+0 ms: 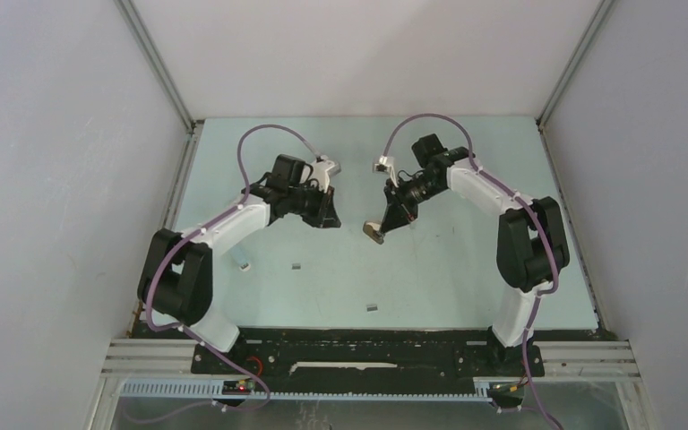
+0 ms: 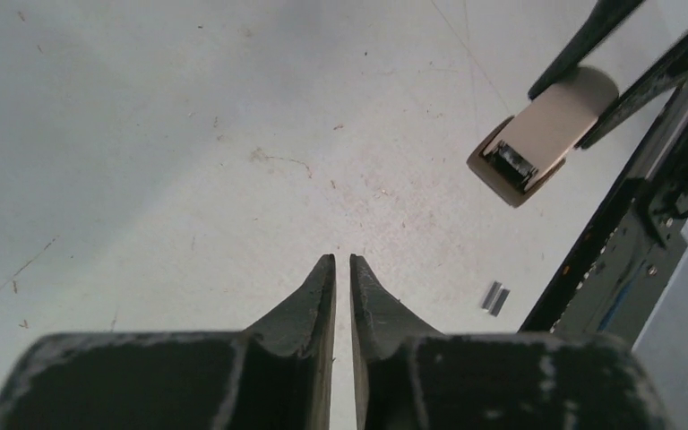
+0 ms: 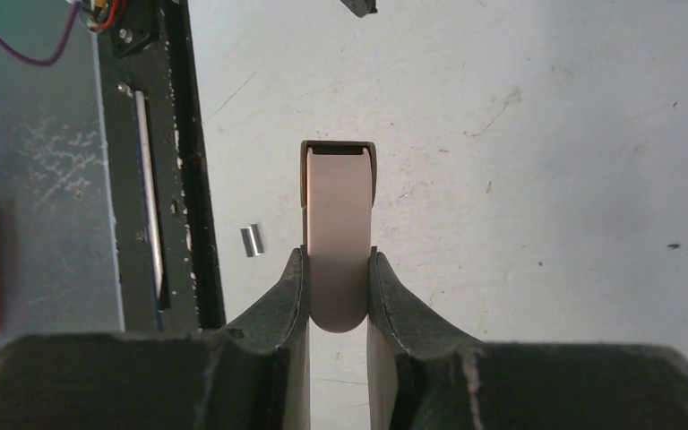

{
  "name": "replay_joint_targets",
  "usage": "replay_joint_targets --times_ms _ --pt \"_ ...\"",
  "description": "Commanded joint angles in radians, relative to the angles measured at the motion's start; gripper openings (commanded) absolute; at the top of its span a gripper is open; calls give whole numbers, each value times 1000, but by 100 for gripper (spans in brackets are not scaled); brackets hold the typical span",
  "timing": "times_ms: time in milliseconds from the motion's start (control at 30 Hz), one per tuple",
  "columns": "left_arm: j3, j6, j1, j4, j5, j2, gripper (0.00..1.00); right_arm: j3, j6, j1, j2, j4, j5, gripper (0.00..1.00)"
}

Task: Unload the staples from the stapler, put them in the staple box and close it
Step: Unload the staple at the center of the board, then place the stapler at the center of the board.

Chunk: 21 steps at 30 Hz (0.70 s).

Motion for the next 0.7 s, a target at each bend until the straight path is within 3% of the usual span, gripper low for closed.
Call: replay_joint_targets --times_ms 0,167,300,467,533,667 --pt "-15 -104 7 64 -43 -68 19 -30 125 -23 -45 67 -70 0" --pt "-38 -156 13 80 -177 -184 34 -50 136 -78 -75 47 -57 0" --pt "-77 -166 14 89 -402 -326 48 -69 142 -134 -108 31 -11 0" --pt "-178 -188 16 139 -700 -550 79 -112 133 -214 -171 29 117 0" --pt "-228 -199 21 169 -785 -629 98 -131 142 -261 -195 29 160 0" --pt "-310 -243 43 206 -859 -753 100 -163 163 -371 -230 35 237 0"
